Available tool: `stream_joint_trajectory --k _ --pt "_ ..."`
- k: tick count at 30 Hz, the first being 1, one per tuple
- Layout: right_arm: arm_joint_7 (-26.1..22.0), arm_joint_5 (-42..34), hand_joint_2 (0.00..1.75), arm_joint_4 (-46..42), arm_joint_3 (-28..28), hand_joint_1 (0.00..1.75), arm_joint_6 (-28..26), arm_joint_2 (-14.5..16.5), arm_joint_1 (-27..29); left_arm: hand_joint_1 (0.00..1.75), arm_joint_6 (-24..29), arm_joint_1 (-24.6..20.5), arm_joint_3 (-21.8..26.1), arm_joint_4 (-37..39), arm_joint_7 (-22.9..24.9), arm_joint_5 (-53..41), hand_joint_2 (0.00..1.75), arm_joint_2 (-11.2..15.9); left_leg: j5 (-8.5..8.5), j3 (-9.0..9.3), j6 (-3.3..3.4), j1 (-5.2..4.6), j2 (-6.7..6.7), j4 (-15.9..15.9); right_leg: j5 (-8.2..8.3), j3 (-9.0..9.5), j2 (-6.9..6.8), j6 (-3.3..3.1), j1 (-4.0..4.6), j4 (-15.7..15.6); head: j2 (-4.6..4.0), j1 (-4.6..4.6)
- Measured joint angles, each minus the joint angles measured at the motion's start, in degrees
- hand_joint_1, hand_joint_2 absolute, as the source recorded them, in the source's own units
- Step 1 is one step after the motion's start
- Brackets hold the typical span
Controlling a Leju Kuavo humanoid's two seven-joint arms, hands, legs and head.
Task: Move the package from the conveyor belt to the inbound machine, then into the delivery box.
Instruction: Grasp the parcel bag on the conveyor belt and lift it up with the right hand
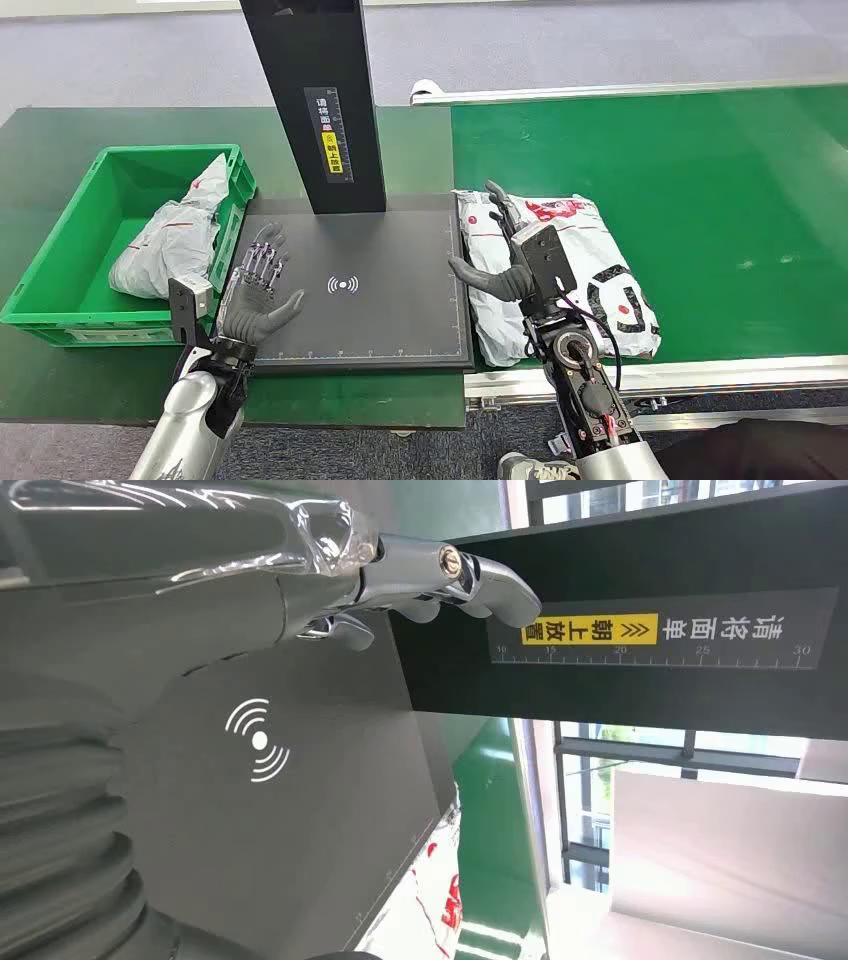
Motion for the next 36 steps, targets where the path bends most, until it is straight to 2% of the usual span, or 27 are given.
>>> stream_joint_trajectory --k 8,11,13,15,17,20,26,30,36 --pt "1.2 3.4 1.75 0.0 0.0 0.0 -3.4 -0.1 0.0 0.0 0.4 0.0 0.0 0.0 0.8 0.3 1.75 -0.1 0.0 0.0 0.0 0.0 0.0 0.0 0.0 0.0 0.0 0.0 0.0 0.0 0.0 0.0" --pt "2.6 7.2 1.75 -0.1 0.0 0.0 -6.2 -0.1 0.0 0.0 0.9 0.0 0.0 0.0 0.7 0.2 1.75 -0.1 0.0 0.0 0.0 0.0 0.0 0.0 0.0 0.0 0.0 0.0 0.0 0.0 0.0 0.0" --pt "5.7 13.3 1.75 -0.1 0.1 0.0 -10.4 -0.3 -0.1 0.0 1.3 0.0 0.0 0.0 0.7 0.0 1.75 -0.1 0.0 0.0 0.0 0.0 -0.01 0.0 0.0 0.0 0.0 0.0 0.0 0.0 0.0 0.0" --pt "11.3 22.3 1.75 0.4 0.3 0.0 -15.3 -0.7 -0.5 0.0 1.5 0.0 0.0 0.0 1.0 -0.3 1.75 -0.1 0.0 -0.01 0.0 0.0 -0.01 0.0 0.0 0.01 0.0 0.0 0.0 0.0 0.01 0.01" --pt "17.0 30.5 1.75 1.5 0.3 0.0 -17.3 -1.3 -1.2 0.0 1.5 0.0 0.0 0.0 1.5 -0.5 1.75 -0.2 0.0 0.0 0.0 0.0 0.0 0.0 0.0 0.01 0.0 0.0 0.0 0.0 0.01 0.01" --pt "20.9 36.4 1.75 4.4 0.1 0.0 -14.0 -1.8 -2.1 0.0 0.8 -0.2 0.0 0.0 2.1 -0.7 1.75 -0.3 0.0 0.0 0.0 0.0 -0.01 0.0 0.0 0.01 0.0 0.0 0.0 0.0 0.0 0.01" --pt "23.1 41.0 1.75 15.0 -1.6 0.0 -8.3 -2.3 -4.4 0.0 -1.0 -1.2 0.0 0.7 2.6 -0.9 1.75 -0.4 0.0 0.0 0.0 0.0 -0.02 0.0 0.0 0.0 0.0 0.0 0.0 0.0 0.01 0.01" --pt "23.7 42.3 1.75 21.4 -2.4 0.0 -7.7 -2.5 -5.5 0.0 -1.1 -1.6 -0.2 1.6 2.5 -0.9 1.75 -0.5 0.0 0.0 0.0 0.0 -0.02 0.0 0.0 0.0 0.0 0.0 0.0 0.0 0.01 0.0" --pt "23.7 42.4 1.75 25.6 -2.8 0.0 -7.7 -2.6 -6.7 0.0 -1.1 -2.0 -0.2 2.6 2.5 -0.9 1.75 -0.7 0.0 0.0 0.0 0.0 -0.02 0.0 0.0 -0.01 0.0 0.0 0.0 0.0 0.0 0.0"
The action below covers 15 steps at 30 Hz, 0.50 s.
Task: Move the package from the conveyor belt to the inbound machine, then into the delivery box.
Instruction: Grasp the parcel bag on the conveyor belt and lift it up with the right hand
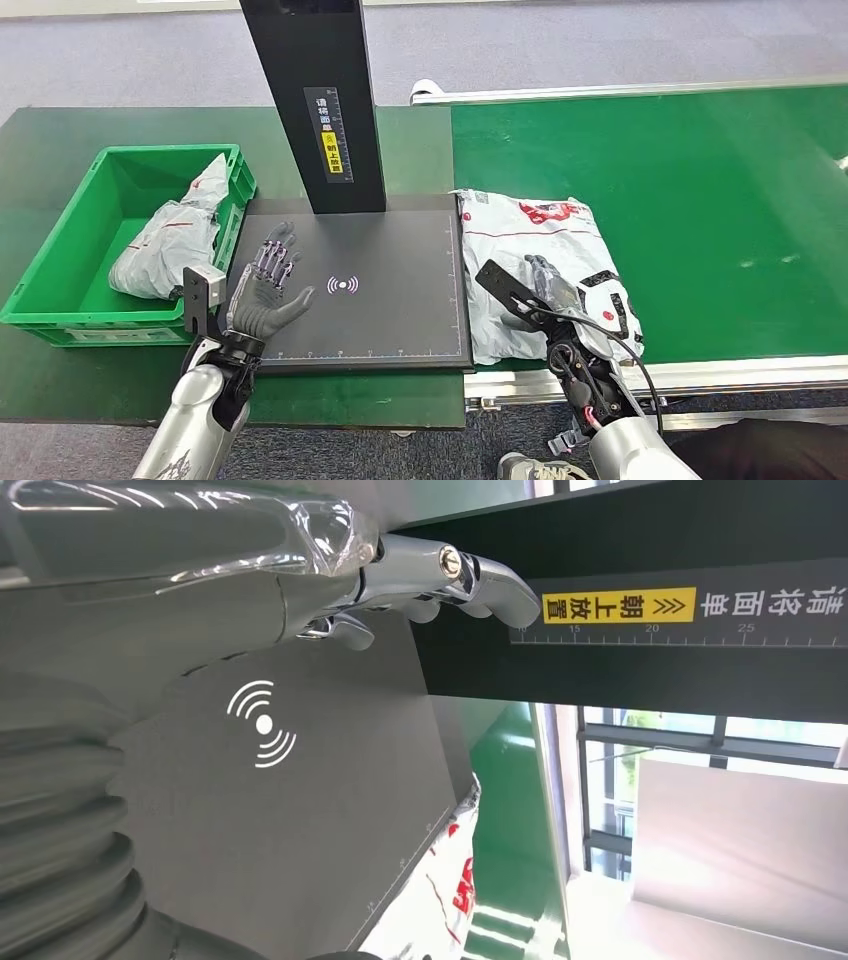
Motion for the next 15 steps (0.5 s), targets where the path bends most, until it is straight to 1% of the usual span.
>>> stream_joint_trajectory --k 3,7,13,14,15 --pt "0.4 0.1 1.75 1.5 -0.1 0.0 1.2 0.0 -0.6 0.0 -0.1 -0.2 0.0 0.4 -0.1 0.0 1.75 0.0 0.0 0.01 0.0 0.0 0.0 0.0 0.0 0.0 0.0 0.0 0.0 0.0 0.0 0.01" --pt "2.2 1.1 1.75 4.8 -0.4 0.0 4.8 -0.2 -1.7 0.0 -0.3 -1.0 -0.1 1.3 -0.6 0.0 1.75 0.0 0.01 0.01 0.0 0.0 -0.02 0.0 0.0 0.02 0.0 0.0 0.0 0.0 0.0 0.01" --pt "4.0 2.2 1.75 9.8 -0.4 0.01 9.3 -0.2 -4.6 0.0 1.1 -3.0 -0.3 3.4 -2.0 -1.5 1.75 0.0 0.01 0.07 0.0 0.0 -0.01 0.0 0.01 0.07 0.0 0.01 0.0 0.0 0.01 -0.01" --pt "4.1 2.3 1.75 10.4 -0.4 0.35 9.8 -0.2 -5.0 0.0 1.2 -3.2 -0.3 3.6 -2.0 -1.5 1.75 0.0 0.01 0.08 0.0 0.0 -0.01 0.0 0.01 0.08 0.0 0.0 0.0 0.0 0.01 -0.01" --pt "4.2 2.4 1.75 10.9 -0.4 0.77 10.2 -0.1 -5.4 0.0 1.2 -3.3 -0.3 3.9 -2.1 -1.4 1.75 0.0 0.01 0.09 0.0 0.0 -0.02 0.0 0.0 0.09 0.0 0.0 0.0 0.0 0.01 -0.01"
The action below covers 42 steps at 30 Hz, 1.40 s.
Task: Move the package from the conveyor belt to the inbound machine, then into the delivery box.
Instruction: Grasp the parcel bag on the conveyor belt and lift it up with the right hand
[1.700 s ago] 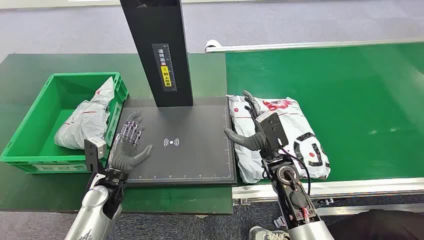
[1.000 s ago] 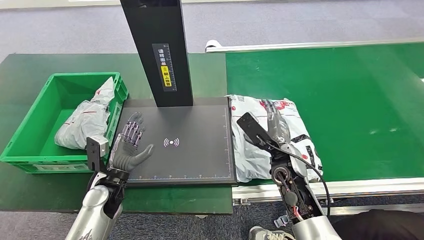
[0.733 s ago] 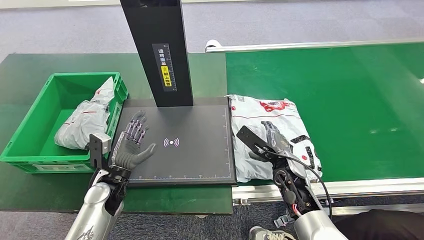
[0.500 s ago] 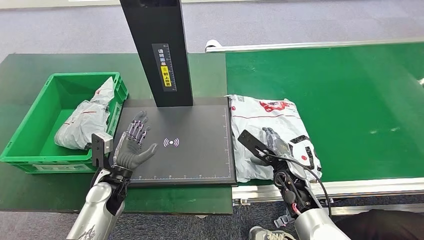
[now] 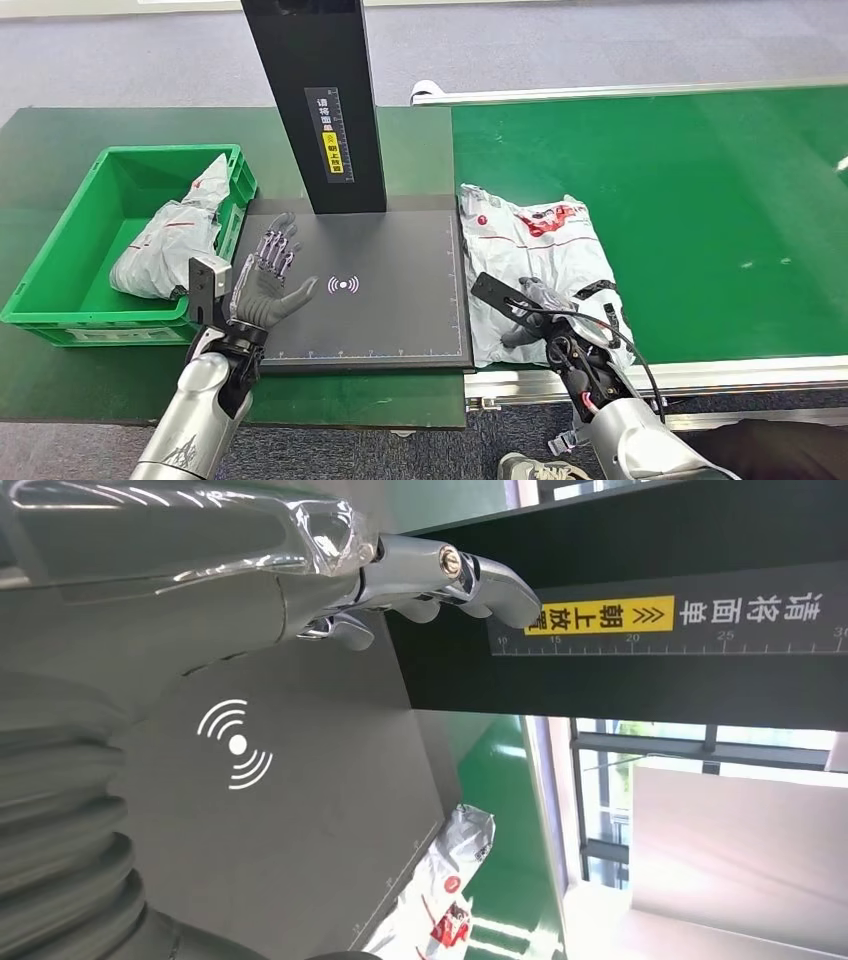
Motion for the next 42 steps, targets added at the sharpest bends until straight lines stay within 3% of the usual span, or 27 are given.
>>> stream_joint_trajectory --k 2,3,15,27,30,37,42 --pt "-0.1 0.2 1.75 0.8 0.0 1.62 0.7 0.1 -0.6 0.0 0.0 -0.1 0.0 0.4 -0.1 0.1 1.75 0.0 0.0 0.01 0.0 0.0 0.0 0.0 0.0 0.02 0.0 0.0 0.0 0.0 -0.01 0.01" --pt "-0.2 0.3 1.75 1.1 0.0 1.71 1.1 0.2 -0.8 0.0 0.0 -0.1 0.0 0.6 -0.1 0.1 1.75 0.0 0.0 0.01 0.0 0.0 0.0 0.0 0.0 0.02 0.0 0.0 0.0 0.0 -0.01 0.01" --pt "-2.8 0.4 1.75 2.4 0.0 1.73 1.7 0.4 -2.5 0.0 1.1 0.5 0.0 0.7 -0.5 -0.5 1.75 0.2 0.0 0.08 0.0 0.0 -0.01 0.0 0.0 0.1 0.0 0.0 0.0 0.0 -0.01 0.01" --pt "-13.7 -7.5 1.75 -1.8 -3.1 1.75 -12.9 1.4 -0.9 0.0 4.0 4.9 0.7 -4.5 -0.4 -0.9 1.75 0.5 0.0 0.02 0.0 0.0 0.01 0.0 0.0 0.05 0.0 0.0 0.0 0.0 0.0 0.01" --pt "-17.2 -10.8 1.75 -4.7 -4.9 1.75 -14.7 1.7 0.0 0.0 4.6 5.6 0.7 -5.7 -0.5 -1.3 1.75 0.5 0.0 0.0 0.0 0.0 0.01 0.0 0.0 0.02 0.0 0.0 0.0 0.0 0.0 0.01" --pt "-18.9 -12.5 1.75 -8.2 -7.0 1.75 -15.6 2.1 1.0 0.0 5.1 6.3 0.7 -7.2 -0.6 -1.6 1.75 0.6 0.0 0.0 0.0 0.0 0.01 0.0 0.0 0.02 -0.01 0.0 0.0 0.0 0.0 0.02" --pt "-31.8 -23.7 1.75 -14.1 -9.0 1.75 -21.7 2.8 3.3 0.0 7.9 6.7 1.0 -7.9 -1.6 -1.7 1.75 0.5 0.0 -0.01 0.0 0.0 -0.01 0.0 -0.01 0.01 -0.01 0.0 0.0 0.0 -0.01 0.01"
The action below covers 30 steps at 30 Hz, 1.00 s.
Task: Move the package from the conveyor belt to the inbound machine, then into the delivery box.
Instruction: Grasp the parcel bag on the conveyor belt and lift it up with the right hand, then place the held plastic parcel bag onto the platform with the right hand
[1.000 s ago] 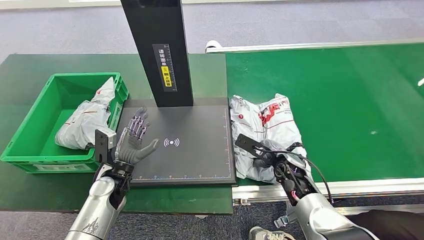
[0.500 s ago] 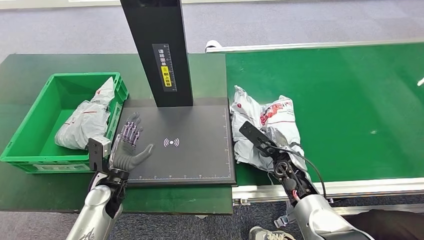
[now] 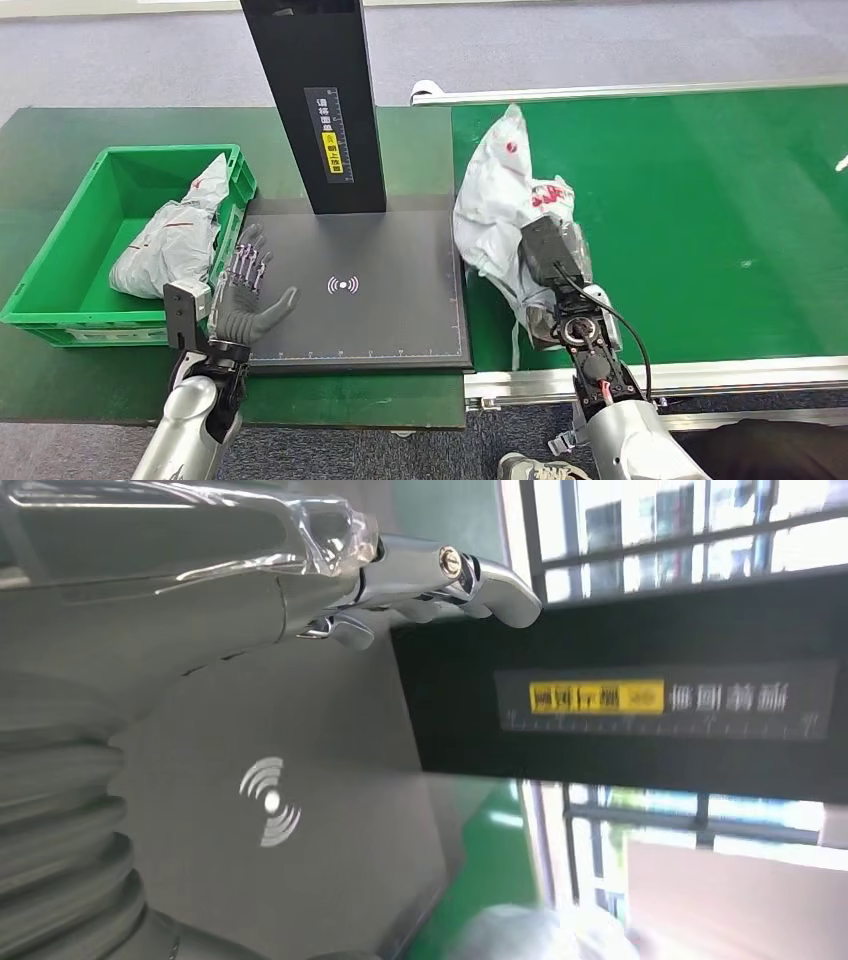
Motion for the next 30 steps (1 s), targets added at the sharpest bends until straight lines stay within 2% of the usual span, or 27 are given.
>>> stream_joint_trajectory --k 4,9,14,18,20,25,27,30 --pt "-8.8 -6.2 1.75 -8.5 -0.6 1.74 -7.8 0.4 2.8 0.0 3.6 0.3 0.2 -0.5 -2.5 -0.8 1.75 0.0 0.0 -0.01 0.0 0.0 -0.01 0.0 -0.02 -0.01 0.0 0.01 0.0 0.0 0.0 0.01" --pt "-16.7 -6.5 1.75 -20.8 1.5 1.75 -18.8 0.8 6.7 0.0 14.9 0.3 0.3 -2.7 -9.1 -2.6 1.75 -0.1 -0.01 -0.01 0.0 0.0 0.03 0.0 -0.02 -0.01 0.0 0.0 0.0 0.0 0.0 0.01" --pt "-19.0 2.3 1.75 -30.8 6.6 1.75 -20.7 1.8 9.5 0.0 20.1 0.2 0.5 -4.9 -13.2 -1.1 1.75 -0.3 -0.01 0.0 -0.01 0.01 0.04 0.0 -0.02 -0.01 0.01 0.0 0.01 0.0 0.0 -0.01" --pt "-18.4 6.3 1.75 -34.0 12.7 1.75 -20.7 2.4 10.2 0.0 22.5 0.2 0.7 -6.0 -14.4 -0.5 1.75 -0.4 -0.01 0.0 -0.01 0.01 0.03 0.0 -0.03 0.0 0.0 -0.01 0.02 0.0 0.0 0.01" --pt "-16.3 9.5 1.75 -33.4 16.2 1.75 -19.4 2.4 9.9 0.0 24.0 0.2 0.7 -6.5 -14.6 -1.3 1.75 -0.4 -0.01 0.0 -0.01 0.01 0.05 0.0 -0.03 0.01 0.01 -0.01 0.01 0.0 0.01 0.01" --pt "-10.5 15.9 1.75 -28.8 24.5 1.74 -11.8 2.1 8.2 0.0 24.9 0.3 0.8 -7.5 -14.6 -1.4 1.75 -0.5 0.0 -0.02 0.0 0.01 -0.04 0.0 -0.04 0.02 -0.06 0.01 0.01 0.0 0.01 0.02" --pt "-7.7 16.9 1.75 -26.6 26.6 1.73 -5.9 2.1 7.1 0.0 24.7 0.3 1.0 -7.6 -14.6 -1.0 1.75 -0.5 0.0 -0.03 -0.01 0.01 -0.03 0.0 -0.04 0.03 -0.05 0.01 0.01 0.0 0.0 0.01" --pt "-2.5 17.8 1.75 -21.9 30.1 1.74 6.8 2.1 5.5 0.0 24.0 0.3 1.1 -7.7 -14.6 -1.0 1.75 -0.5 0.0 -0.02 -0.01 0.01 -0.02 0.0 -0.04 0.02 -0.04 0.01 0.01 0.0 0.01 0.02"
